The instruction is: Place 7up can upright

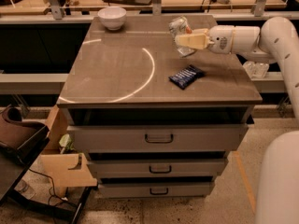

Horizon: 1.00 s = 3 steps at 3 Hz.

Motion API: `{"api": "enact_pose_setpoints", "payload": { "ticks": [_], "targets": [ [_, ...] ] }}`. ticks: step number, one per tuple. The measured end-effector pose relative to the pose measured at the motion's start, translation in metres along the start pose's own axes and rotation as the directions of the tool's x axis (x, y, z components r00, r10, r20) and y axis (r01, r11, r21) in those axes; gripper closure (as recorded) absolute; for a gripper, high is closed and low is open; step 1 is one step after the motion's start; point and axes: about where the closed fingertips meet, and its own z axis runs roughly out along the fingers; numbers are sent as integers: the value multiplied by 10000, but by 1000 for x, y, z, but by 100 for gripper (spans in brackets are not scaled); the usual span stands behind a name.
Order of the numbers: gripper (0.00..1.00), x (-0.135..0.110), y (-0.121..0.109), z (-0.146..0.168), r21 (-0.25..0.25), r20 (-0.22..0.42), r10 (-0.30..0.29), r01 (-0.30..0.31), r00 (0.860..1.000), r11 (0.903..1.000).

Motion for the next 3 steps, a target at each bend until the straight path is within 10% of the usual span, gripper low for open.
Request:
{"api": "enact_pose_setpoints", "payload": {
  "ticks": [2,3],
  "targets": [
    [100,20,3,21,-688,96,-3164,3163,9486,9462],
    [100,25,0,21,-631,31,-3590,3584,9333,9314]
  ]
}}
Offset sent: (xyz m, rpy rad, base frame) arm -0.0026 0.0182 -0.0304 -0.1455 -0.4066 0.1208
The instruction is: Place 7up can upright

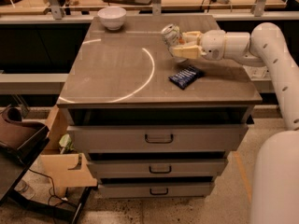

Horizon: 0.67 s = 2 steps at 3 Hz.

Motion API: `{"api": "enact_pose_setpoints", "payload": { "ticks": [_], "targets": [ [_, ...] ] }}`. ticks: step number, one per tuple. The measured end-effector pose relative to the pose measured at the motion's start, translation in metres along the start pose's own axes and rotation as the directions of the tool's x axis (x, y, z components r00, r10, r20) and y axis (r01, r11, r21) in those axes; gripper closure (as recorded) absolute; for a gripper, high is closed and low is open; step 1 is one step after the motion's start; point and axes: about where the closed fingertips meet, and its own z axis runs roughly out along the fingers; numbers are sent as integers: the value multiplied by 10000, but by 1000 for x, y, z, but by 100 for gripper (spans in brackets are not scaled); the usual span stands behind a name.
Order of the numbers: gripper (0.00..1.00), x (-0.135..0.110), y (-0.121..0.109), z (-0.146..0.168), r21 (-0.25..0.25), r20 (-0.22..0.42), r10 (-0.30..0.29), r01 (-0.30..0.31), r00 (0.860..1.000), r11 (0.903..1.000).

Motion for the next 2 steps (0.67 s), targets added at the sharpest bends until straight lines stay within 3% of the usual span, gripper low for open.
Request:
{"api": "enact_pose_setpoints", "payload": {
  "ticks": [1,2],
  "targets": [
    [100,14,-7,-3,10,109,111,-111,9999,9999],
    [100,34,-18,-8,-2,503,632,-633,9967,9980]
  ]
}}
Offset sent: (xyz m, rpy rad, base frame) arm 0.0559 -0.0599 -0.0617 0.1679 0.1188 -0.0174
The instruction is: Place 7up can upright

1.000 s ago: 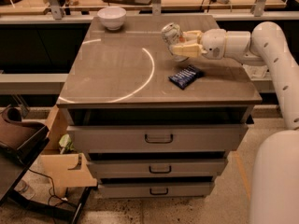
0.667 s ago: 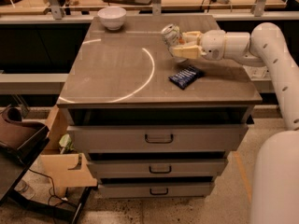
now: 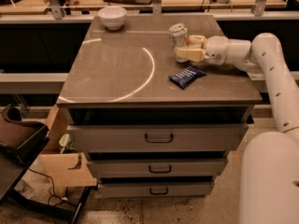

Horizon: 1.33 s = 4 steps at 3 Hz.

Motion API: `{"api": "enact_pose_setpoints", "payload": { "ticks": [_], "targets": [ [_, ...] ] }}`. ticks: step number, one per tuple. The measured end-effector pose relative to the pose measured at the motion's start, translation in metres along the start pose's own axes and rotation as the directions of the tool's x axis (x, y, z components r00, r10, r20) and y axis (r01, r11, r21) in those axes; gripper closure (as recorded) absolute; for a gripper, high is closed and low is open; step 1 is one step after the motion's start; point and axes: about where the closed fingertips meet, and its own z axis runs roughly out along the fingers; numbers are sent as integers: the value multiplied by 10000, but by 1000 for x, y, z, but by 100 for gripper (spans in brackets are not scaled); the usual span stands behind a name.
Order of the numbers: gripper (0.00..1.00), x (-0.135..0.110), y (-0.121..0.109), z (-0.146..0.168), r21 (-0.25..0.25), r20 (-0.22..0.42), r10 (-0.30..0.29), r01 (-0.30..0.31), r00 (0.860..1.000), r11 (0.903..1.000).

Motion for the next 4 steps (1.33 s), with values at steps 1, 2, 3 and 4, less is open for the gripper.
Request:
{"api": "enact_pose_setpoints", "payload": {
  "ticks": [1,2,3,4],
  "targets": [
    [100,-6,-1,0,-2,0,2,-2,10000,10000],
    [84,-7,-1,0,-1,0,2,-2,10000,10000],
    [60,-7,-1,0,-3,1,2,-2,10000,10000],
    [36,-7,-1,0,-13,3,4,-4,10000,10000]
  ]
}}
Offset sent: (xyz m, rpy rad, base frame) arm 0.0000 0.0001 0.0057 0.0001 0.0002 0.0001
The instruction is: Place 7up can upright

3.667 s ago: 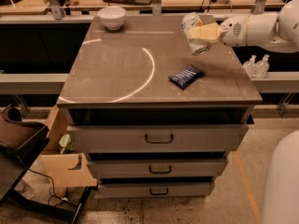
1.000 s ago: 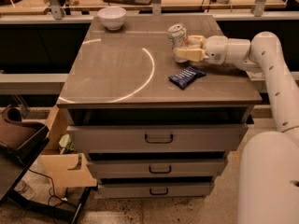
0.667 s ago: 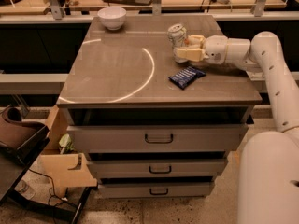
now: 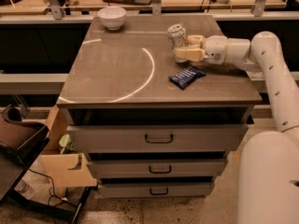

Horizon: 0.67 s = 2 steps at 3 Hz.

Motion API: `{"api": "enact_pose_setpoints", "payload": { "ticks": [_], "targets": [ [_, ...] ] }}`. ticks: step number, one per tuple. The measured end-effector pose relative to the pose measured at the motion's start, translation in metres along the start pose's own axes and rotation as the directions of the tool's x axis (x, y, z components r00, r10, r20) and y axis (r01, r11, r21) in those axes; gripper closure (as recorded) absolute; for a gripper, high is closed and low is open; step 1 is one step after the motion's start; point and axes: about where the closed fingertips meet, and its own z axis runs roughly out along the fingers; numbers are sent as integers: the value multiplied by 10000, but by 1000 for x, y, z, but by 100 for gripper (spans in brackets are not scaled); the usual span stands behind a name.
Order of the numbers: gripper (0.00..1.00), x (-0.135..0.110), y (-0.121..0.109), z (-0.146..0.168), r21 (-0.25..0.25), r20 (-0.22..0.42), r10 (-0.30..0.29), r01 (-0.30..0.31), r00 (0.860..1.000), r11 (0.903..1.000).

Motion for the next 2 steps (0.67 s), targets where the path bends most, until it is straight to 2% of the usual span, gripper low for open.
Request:
{"api": "enact_pose_setpoints", "payload": {
  "ticks": [1,2],
  "targets": [
    [13,0,1,4,-54,10,9,-9,10000,10000],
    [0,0,1,7,-99,19,17,-17,10000,9999]
  ]
}}
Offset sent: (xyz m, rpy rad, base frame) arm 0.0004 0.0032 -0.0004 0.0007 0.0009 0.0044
